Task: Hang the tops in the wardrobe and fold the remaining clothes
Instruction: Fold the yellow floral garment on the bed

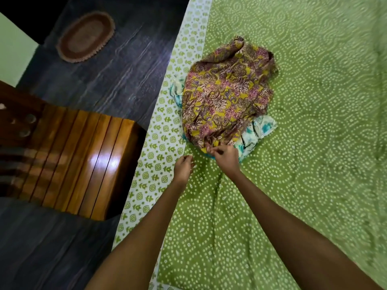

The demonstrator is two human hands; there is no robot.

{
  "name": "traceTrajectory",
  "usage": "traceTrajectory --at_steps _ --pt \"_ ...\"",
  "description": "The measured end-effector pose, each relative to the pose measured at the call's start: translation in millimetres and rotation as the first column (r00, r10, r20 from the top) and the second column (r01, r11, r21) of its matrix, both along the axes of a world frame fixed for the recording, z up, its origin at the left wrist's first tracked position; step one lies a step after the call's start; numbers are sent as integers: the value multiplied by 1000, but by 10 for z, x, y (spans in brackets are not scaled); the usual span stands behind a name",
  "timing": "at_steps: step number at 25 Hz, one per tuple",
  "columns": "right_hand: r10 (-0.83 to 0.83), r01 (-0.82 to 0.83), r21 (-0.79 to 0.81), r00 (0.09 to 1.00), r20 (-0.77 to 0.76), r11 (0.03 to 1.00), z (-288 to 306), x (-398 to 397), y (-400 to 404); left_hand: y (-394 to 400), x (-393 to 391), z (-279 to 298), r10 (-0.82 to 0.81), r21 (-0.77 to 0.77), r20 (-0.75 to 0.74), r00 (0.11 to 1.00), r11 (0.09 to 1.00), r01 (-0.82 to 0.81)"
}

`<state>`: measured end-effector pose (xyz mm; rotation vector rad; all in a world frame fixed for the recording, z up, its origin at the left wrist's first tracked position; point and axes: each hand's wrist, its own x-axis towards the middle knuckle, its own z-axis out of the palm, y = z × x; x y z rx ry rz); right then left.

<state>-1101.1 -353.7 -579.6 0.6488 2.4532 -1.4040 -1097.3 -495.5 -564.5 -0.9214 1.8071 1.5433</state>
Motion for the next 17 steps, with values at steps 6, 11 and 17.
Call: traceTrajectory --at_steps 6,11,17 --pt "-100 329 -739 936 337 589 712 963 -2 192 -90 83 87 229 104 991 967 -109" --pt "226 119 -686 893 390 717 928 1775 47 317 473 589 40 48 182 983 998 -50" --pt "-393 421 -287 907 151 861 1053 1382 360 572 341 1128 -103 -49 -121 987 994 97"
